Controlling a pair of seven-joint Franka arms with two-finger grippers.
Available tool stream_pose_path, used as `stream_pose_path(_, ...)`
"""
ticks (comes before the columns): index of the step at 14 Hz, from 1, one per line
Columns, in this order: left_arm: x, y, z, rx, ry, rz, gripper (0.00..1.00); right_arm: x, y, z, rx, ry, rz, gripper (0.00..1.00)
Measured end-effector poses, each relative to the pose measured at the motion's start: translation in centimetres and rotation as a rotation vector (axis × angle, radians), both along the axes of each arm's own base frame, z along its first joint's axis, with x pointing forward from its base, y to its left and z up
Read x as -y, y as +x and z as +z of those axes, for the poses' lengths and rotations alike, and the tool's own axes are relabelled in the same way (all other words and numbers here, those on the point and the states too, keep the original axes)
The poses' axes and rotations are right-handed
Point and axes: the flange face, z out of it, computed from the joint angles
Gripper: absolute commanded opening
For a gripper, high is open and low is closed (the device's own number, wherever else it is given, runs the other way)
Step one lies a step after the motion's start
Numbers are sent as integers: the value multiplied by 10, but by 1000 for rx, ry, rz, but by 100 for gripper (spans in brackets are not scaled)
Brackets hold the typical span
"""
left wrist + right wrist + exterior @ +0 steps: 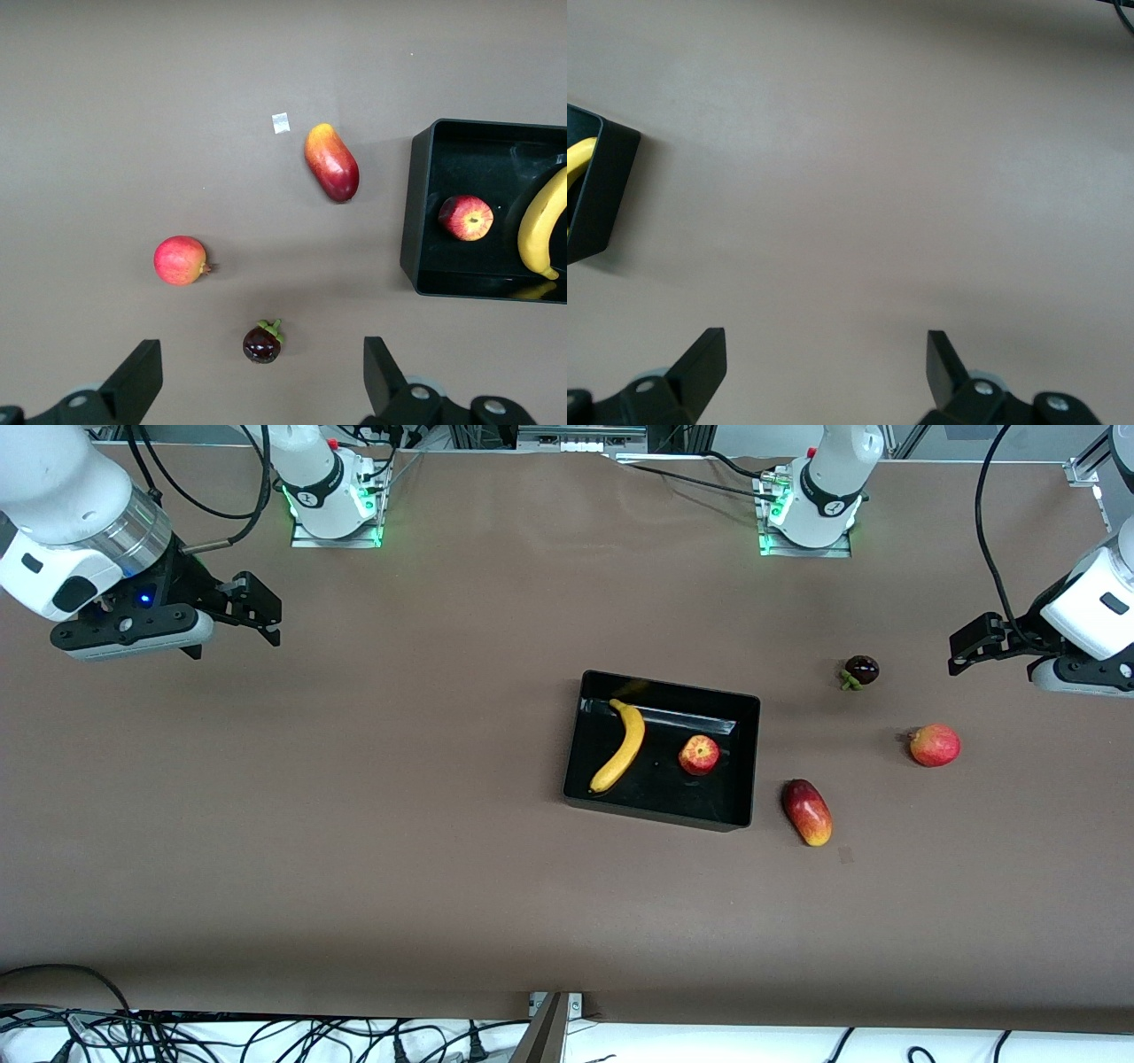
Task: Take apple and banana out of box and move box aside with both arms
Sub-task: 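Reach the left gripper down toward the red apple in the tray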
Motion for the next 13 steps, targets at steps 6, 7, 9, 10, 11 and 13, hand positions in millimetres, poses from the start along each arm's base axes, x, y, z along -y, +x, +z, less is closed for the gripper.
stream_pose_path(6, 0, 1, 2, 0, 0, 0, 100, 1, 0, 0, 0, 0, -2, 100)
stream_pose_path(7, 0, 2, 1, -1, 0, 0, 100, 2, 1, 0, 0, 0, -3, 100)
stream_pose_path(9, 2, 4, -1, -4, 0, -3, 100, 4, 1, 0, 0, 0, -7, 100)
stream_pose_path(10, 7, 5, -2, -8, 0, -12, 100, 7, 2, 0, 0, 0, -11, 100)
stream_pose_path(11, 18, 6, -6, -16, -1, -19, 100, 10, 2, 0, 0, 0, -16, 100)
stream_pose_path(13, 56, 9, -22, -42, -3, -7, 100, 16, 4, 0, 0, 0, -26, 100)
